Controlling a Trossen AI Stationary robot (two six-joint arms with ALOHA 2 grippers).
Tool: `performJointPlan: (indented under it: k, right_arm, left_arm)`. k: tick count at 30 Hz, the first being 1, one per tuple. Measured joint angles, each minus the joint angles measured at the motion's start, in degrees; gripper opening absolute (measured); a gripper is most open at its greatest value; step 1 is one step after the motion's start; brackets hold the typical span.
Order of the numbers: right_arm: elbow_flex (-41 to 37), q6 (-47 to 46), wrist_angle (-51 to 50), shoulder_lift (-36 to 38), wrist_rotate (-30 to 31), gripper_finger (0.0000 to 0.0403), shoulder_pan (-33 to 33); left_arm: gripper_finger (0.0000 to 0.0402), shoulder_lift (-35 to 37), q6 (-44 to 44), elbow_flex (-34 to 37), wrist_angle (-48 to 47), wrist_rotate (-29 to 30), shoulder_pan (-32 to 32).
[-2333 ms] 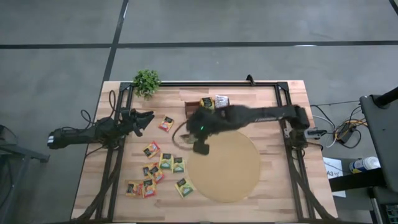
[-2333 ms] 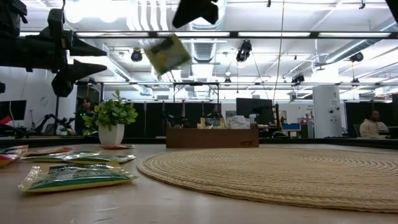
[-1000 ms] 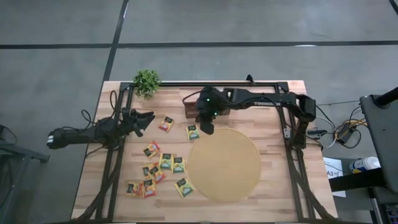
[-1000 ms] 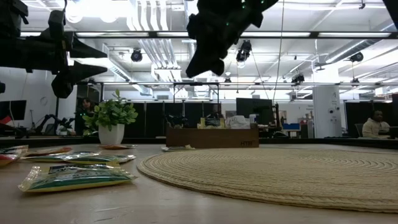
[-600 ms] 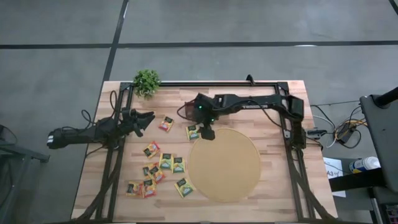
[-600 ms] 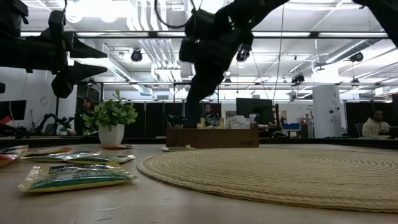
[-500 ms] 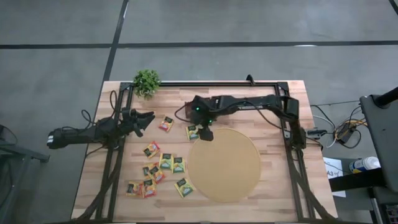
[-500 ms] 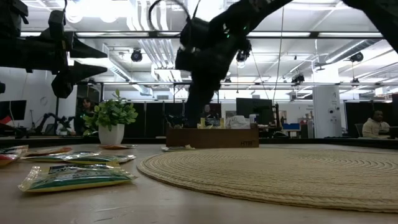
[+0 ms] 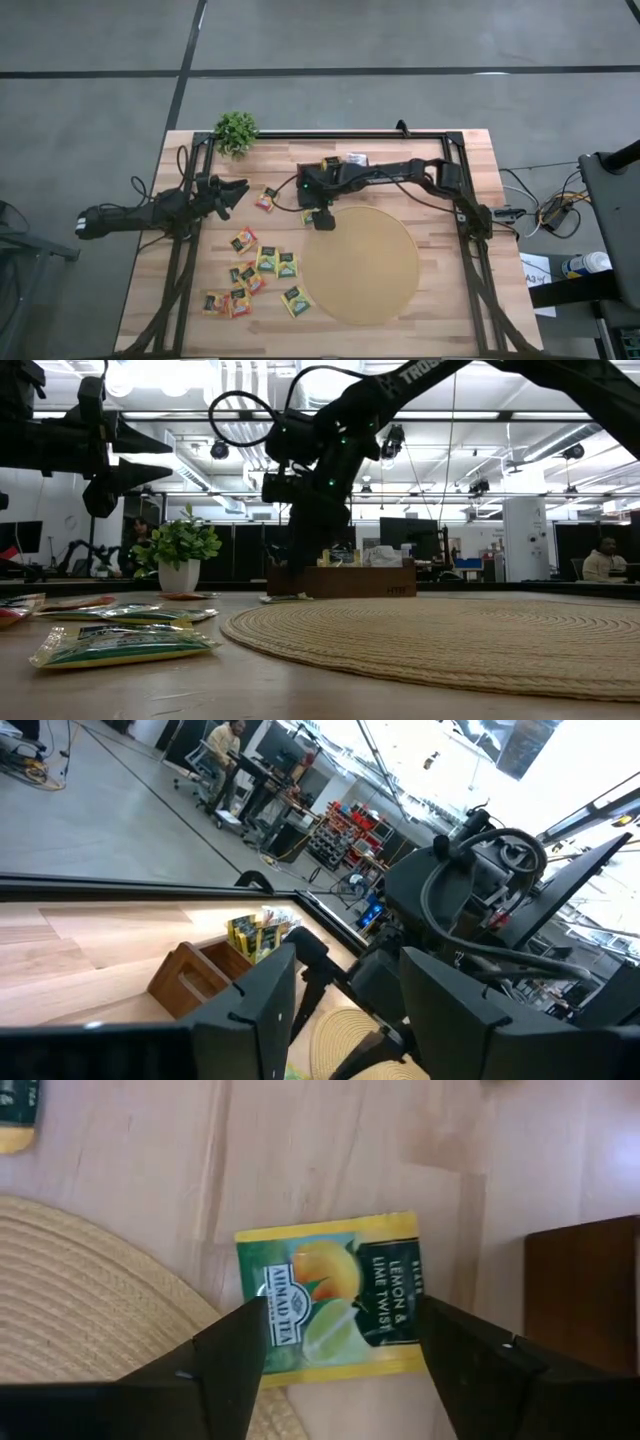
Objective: Pick & Place Tea
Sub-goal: Put the yellow tea bag into the middle section of the wooden organizer
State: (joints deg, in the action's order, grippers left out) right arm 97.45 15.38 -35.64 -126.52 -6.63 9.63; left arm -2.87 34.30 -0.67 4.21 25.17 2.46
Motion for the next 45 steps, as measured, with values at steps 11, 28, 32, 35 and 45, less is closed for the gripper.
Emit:
performJointPlan:
  k: [11, 28, 32, 35, 45]
  right_arm:
    - [0.32, 0.07, -0.96, -0.35, -3.09, 0.0239, -1.21]
    - [-0.72, -3.87, -0.81, -2.77, 6.03, 0.0207, -3.26]
    - [-0.67, -3.83, -0.96, -2.83, 5.82, 0.0180, -3.27]
    - [-0.49, -4.16, -1.09, -2.86, 5.30, 0.0150, -3.28]
    - [2.19, -5.77, -3.85, -3.16, 5.38, 0.0018, -3.26]
  left_arm:
    - [0.0174, 0.00, 0.00, 0.00, 0.00, 0.00, 0.01]
    - [0.0174, 0.00, 0.02, 0.00, 0.00, 0.02, 0.00]
    - [0.0174, 0.00, 0.00, 0.00, 0.00, 0.00, 0.00]
    - [0.0174, 0.00, 0.00, 0.00, 0.00, 0.02, 0.02]
    - [0.0174, 0.00, 0.00, 0.00, 0.00, 0.00, 0.02]
